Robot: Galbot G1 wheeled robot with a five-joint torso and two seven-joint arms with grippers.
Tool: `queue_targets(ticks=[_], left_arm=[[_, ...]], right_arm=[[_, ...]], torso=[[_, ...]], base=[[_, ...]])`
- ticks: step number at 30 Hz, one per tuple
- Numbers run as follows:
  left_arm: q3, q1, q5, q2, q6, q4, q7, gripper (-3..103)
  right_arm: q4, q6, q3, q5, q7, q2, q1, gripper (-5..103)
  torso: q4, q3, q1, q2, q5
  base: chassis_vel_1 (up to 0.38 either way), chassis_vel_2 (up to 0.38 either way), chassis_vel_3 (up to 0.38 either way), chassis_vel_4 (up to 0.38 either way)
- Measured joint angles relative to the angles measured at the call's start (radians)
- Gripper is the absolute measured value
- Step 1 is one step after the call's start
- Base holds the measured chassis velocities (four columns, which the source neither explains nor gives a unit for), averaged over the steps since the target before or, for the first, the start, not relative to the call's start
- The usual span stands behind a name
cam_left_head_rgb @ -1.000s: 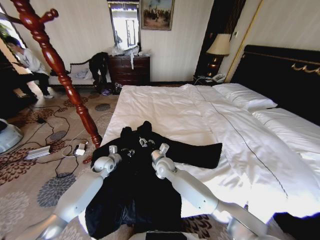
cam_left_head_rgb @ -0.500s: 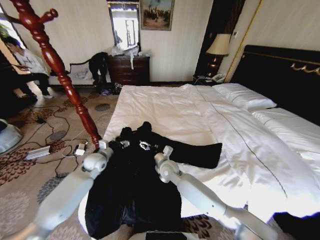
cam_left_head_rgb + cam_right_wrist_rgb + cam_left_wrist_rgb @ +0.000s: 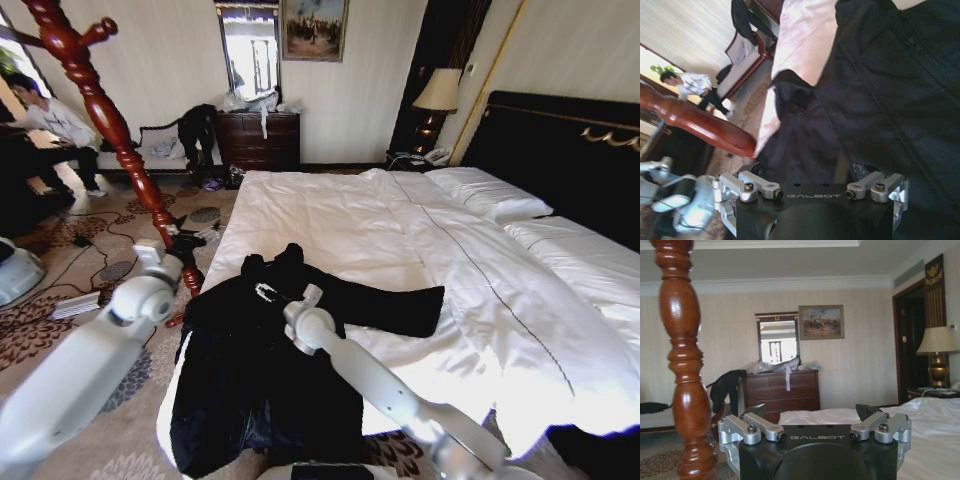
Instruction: Pick up the clothes from the bed and hang them on the clothes hanger.
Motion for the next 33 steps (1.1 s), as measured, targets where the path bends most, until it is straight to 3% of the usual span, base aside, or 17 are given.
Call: queue_targets(ticks=[6,17,21,23,26,31,32,33], left_arm=[[-0.06,0.065,-0.017,0.0,0.015,-0.031,-0.006,100],[-0.062,0.098,-0.005,-0.024,0.041,-0.032,-0.019,100],[-0.068,0.115,-0.03,-0.035,0.078,-0.025,-0.038,100],[-0.041,0.126,-0.071,-0.041,0.124,-0.002,-0.059,100],[0.016,0.091,-0.196,-0.08,0.169,0.031,-0.093,100],[0.068,0.022,-0.297,-0.139,0.202,0.08,-0.117,100],[0.076,0.015,-0.305,-0.148,0.208,0.093,-0.126,100],[0.076,0.015,-0.305,-0.148,0.208,0.093,-0.126,100]], right_arm=[[-0.037,-0.021,-0.03,-0.064,0.0,-0.009,-0.003,100],[-0.002,-0.008,-0.082,-0.057,0.003,-0.025,-0.013,100],[-0.015,0.001,-0.098,-0.066,-0.001,-0.007,-0.013,100],[-0.019,0.004,-0.098,-0.068,-0.001,0.002,-0.008,100],[-0.016,0.022,-0.086,-0.088,0.002,-0.001,-0.008,100],[0.025,0.047,-0.071,-0.132,0.011,-0.032,-0.021,100],[0.052,0.058,-0.06,-0.134,0.007,-0.047,-0.026,100],[0.052,0.058,-0.06,-0.134,0.007,-0.047,-0.026,100]], torso=[[-0.0003,0.0,0.0,0.0,0.0002],[-0.0002,0.0,0.0,0.0,0.0003],[-0.0001,0.0,0.0,0.0,0.0005],[0.0004,0.0,0.0,0.0,0.0004],[0.0003,0.0,0.0,0.0,0.0004],[-0.0014,0.0,0.0,0.0,0.0005],[0.0004,0.0,0.0,0.0,0.0008],[0.0004,0.0,0.0,0.0,0.0008]], base=[[0.0,0.0,0.0,0.0],[0.0,0.0,0.0,0.0],[0.0,0.0,0.0,0.0],[0.0,0.0,0.0,0.0],[0.0,0.0,0.0,0.0],[0.0,0.0,0.0,0.0],[0.0,0.0,0.0,0.0],[0.0,0.0,0.0,0.0]])
